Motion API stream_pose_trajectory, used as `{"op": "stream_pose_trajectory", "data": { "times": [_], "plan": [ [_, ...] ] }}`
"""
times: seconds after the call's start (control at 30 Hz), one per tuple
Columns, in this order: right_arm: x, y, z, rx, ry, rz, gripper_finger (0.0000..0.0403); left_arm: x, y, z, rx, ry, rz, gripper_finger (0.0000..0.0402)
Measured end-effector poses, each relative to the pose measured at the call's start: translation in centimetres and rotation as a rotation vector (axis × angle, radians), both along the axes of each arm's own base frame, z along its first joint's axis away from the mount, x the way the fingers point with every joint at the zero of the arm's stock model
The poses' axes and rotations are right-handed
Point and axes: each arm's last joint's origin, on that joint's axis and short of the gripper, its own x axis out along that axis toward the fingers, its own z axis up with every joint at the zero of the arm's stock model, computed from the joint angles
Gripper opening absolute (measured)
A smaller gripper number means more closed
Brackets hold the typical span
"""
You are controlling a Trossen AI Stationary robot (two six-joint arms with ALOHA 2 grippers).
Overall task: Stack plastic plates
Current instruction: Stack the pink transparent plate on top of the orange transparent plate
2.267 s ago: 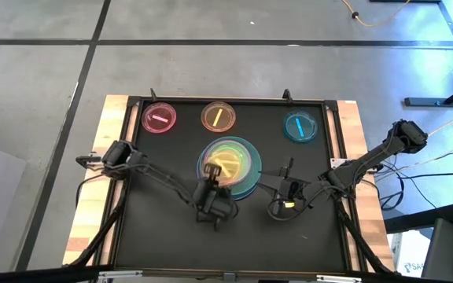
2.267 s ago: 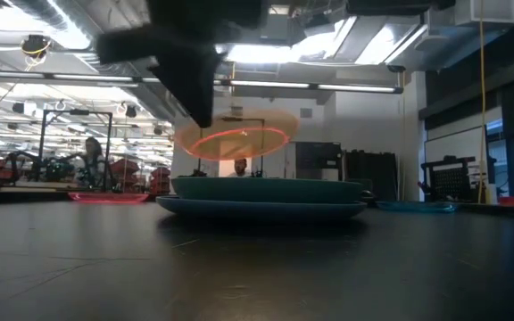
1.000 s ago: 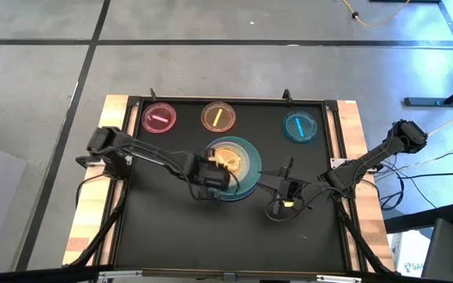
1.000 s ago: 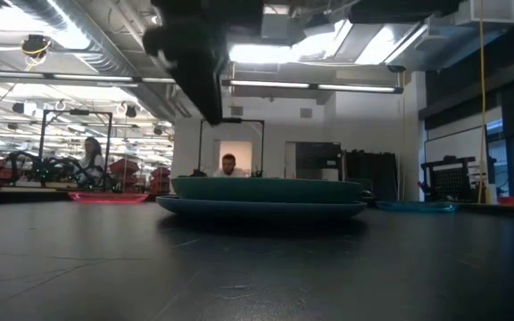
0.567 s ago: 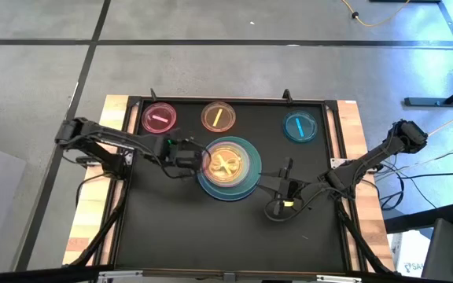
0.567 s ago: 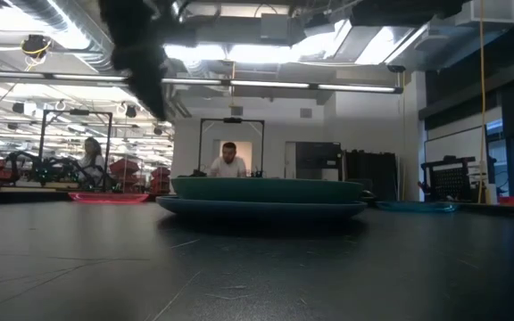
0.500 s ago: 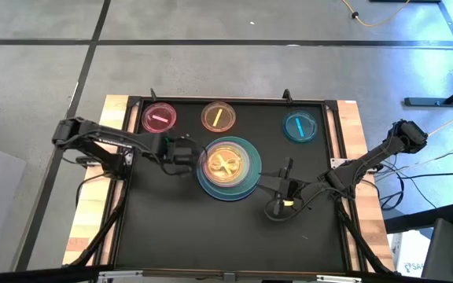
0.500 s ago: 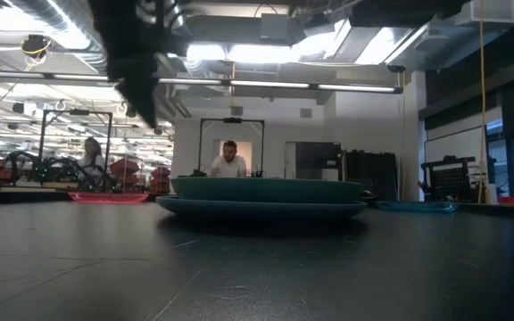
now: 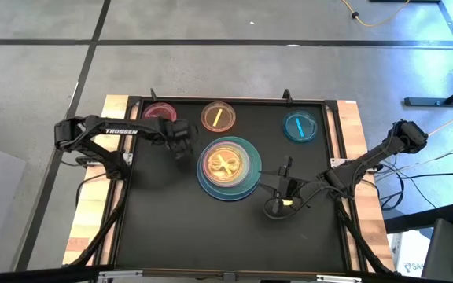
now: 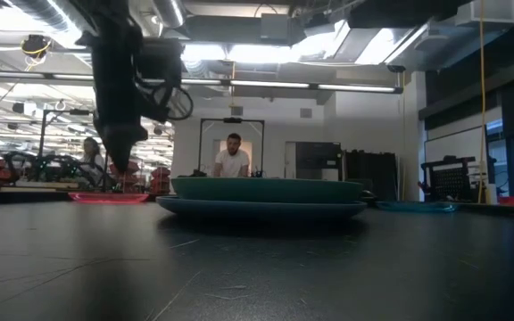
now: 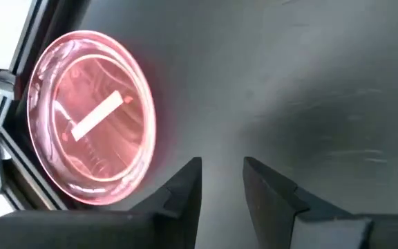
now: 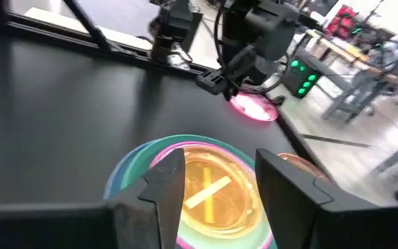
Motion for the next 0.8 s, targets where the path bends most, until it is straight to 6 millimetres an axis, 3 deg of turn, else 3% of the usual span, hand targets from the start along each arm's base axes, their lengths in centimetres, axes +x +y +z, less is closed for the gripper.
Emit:
{"op": "stream_pose_trajectory", "data": {
  "times": [0.4, 0.63, 0.8],
  "plan": [
    [1.1, -3.8, -1.3, -0.041, 0.044, -0.143, 0.0170, -1.8, 5.4, -1.1, 0.025, -0.074, 0.012, 0.0101],
    [1.7, -5.6, -1.4, -0.011, 0.065, -0.124, 0.0170, -2.7, 7.3, -1.8, -0.009, -0.117, 0.065, 0.0101],
    [2.1, -6.4, -1.7, -0.006, 0.085, -0.110, 0.0170, -2.3, 7.9, -3.1, -0.023, -0.100, 0.062, 0.0101]
  ]
}}
